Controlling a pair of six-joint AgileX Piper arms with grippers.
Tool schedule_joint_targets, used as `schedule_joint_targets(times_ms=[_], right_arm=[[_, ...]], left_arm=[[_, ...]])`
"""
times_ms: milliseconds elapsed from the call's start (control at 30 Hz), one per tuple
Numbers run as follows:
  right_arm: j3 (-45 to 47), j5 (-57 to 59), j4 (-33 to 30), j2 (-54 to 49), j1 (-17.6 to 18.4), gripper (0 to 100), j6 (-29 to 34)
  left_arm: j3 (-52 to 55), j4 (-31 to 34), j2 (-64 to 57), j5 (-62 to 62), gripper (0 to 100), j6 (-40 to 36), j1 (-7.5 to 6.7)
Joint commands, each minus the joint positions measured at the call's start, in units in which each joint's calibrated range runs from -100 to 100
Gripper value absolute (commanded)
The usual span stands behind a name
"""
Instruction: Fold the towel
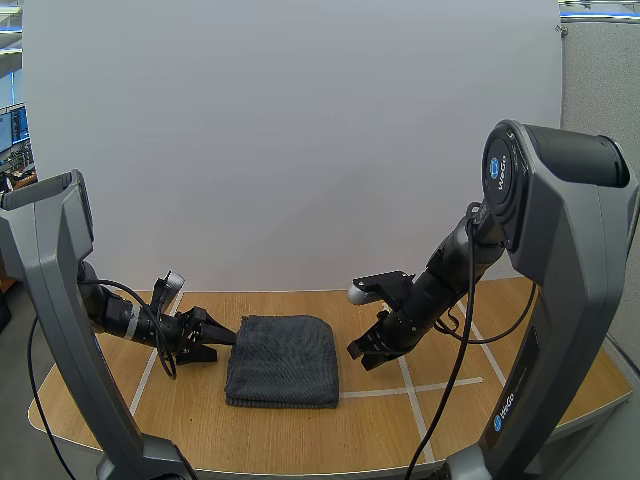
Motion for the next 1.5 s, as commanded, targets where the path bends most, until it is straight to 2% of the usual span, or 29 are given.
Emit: schedule_joint_targets(times_ms=[0,100,200,600,867,1233,1467], right_arm=[[0.14,-0.11,2.23,0.03,0.01,0,-1.89],[0.14,0.05,2.39,0.03,0.38,0,-1.89],[0.14,0.05,2.95,0.03,0.88,0,-1.89],[0.14,-4.62,5.99,0.80,4.47,0,-3.23],[-0.43,-5.26,7.77,3.96,4.77,0,-4.04],[-1.67,-5.40,1.07,-2.58,2.51,0,-2.55],[-1.67,-4.76,0.75,-1.30,0.57,0,-2.65]], left_arm=[[0.19,0.83,0.79,0.00,100,0.47,-2.99],[0.19,0.57,0.79,0.00,100,0.13,-4.18],[0.19,0.16,0.79,0.00,100,0.13,-4.76],[0.19,-0.86,0.79,0.00,100,-0.23,-6.06],[0.19,-0.86,0.79,0.00,100,-0.44,-6.05],[0.19,-0.27,0.79,0.00,100,-0.43,-6.05],[0.19,-0.28,0.79,0.00,100,-0.32,-6.05]])
